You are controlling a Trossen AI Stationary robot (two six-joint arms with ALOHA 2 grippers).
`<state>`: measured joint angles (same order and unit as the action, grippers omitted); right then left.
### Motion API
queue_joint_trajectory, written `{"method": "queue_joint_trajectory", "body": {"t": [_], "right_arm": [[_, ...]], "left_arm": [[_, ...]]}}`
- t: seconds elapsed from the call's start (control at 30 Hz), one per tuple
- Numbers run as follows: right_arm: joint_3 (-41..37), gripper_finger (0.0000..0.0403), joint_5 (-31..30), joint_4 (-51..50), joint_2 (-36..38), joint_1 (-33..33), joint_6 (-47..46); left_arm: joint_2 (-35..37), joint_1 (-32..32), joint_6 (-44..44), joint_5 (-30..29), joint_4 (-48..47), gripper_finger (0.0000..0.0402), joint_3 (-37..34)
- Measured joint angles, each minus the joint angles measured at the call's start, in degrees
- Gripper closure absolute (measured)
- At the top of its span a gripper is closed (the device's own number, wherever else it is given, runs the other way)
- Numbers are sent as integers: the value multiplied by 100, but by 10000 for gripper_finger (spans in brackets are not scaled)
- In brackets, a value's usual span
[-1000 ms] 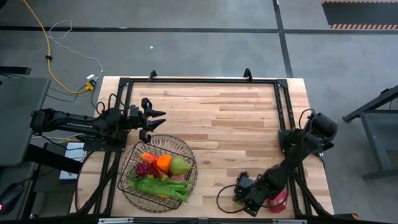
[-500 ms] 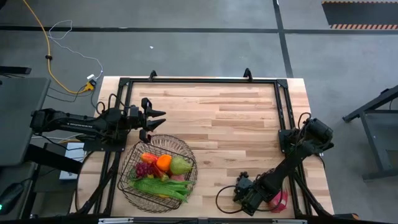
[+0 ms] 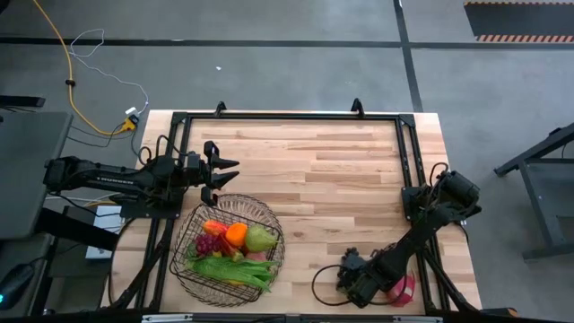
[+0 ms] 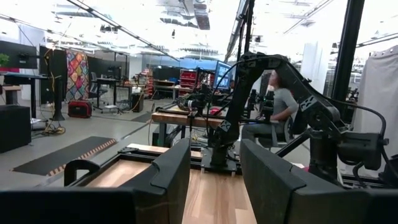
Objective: Build produce basket
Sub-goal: Put the purple grapes into the black wire basket
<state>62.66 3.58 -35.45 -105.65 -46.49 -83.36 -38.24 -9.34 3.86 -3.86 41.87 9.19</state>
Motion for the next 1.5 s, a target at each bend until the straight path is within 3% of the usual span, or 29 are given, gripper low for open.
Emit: {"method": "queue_joint_trajectory", "body": {"t": [0.17, 0.47, 0.6, 0.7, 0.97, 1.3, 1.5], "right_arm": [[-3, 320, -79, 39, -4, 71, -137], [-5, 331, -349, 78, -7, 102, -121], [-3, 358, -382, 36, -9, 112, 30], [-5, 394, -385, -17, 0, 115, 326], [-16, 399, -534, -68, 538, 111, 1283], [-16, 401, -1733, -73, 1843, 12, 2692], [-16, 402, -2513, -45, 2488, 354, 3987]], "left_arm": [[0, 0, 0, 1, 0, 273, 0], [0, 0, 0, 2, 0, 273, 0], [0, 0, 0, 2, -1, 273, 0], [0, 0, 0, 2, 0, 273, 0], [0, 0, 0, 2, -2, 273, 0], [0, 0, 0, 2, -7, 273, 0], [-2, 0, 15, 4, -4, 273, 0]]}}
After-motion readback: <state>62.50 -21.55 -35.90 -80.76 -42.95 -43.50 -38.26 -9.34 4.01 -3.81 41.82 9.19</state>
